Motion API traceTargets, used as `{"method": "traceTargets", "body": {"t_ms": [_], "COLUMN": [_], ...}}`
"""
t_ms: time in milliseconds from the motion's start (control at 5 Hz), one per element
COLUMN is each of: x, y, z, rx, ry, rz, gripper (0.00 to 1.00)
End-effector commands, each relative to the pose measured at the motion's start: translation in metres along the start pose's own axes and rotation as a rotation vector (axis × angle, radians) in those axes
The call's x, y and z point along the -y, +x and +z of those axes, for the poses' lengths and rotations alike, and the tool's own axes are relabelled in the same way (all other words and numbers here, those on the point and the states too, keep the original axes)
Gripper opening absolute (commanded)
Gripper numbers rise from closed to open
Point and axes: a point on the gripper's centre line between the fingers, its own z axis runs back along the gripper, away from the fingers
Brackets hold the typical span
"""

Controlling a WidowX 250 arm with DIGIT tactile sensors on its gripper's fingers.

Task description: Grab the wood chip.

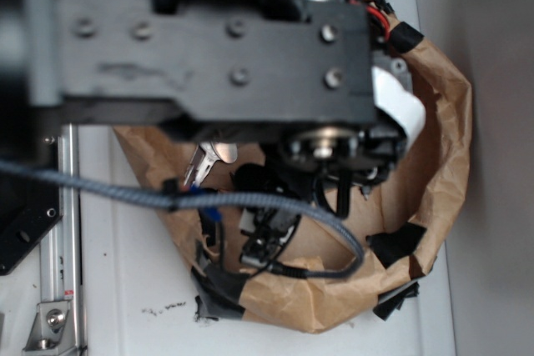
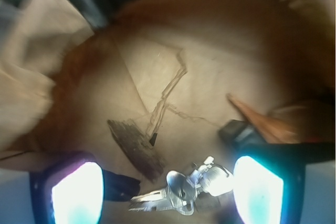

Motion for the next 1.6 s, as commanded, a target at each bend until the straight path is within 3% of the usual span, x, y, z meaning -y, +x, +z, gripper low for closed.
{"method": "traceTargets", "body": {"t_ms": [0,200,400,600,800,1000,1200,1400], "x": [-0.001,0.026,0.041,0.043,0.042,0.032,0.015,0.007], "y": [-0.009,-0.01,-0.011,-0.007,-0.006,-0.01,0.0,0.008], "z": [-0.007,-0.026,-0.046,-0.071,-0.091,-0.096,-0.09,-0.095], "rx": [0.051,0.039,0.016,-0.025,-0.025,-0.017,0.025,0.016], "ry": [-0.021,0.066,0.112,0.084,0.046,0.013,0.029,0.055], "rz": [-0.062,-0.181,-0.235,-0.259,-0.304,-0.292,-0.232,-0.173], "gripper": [1.0,1.0,1.0,1.0,1.0,1.0,1.0,0.0]}}
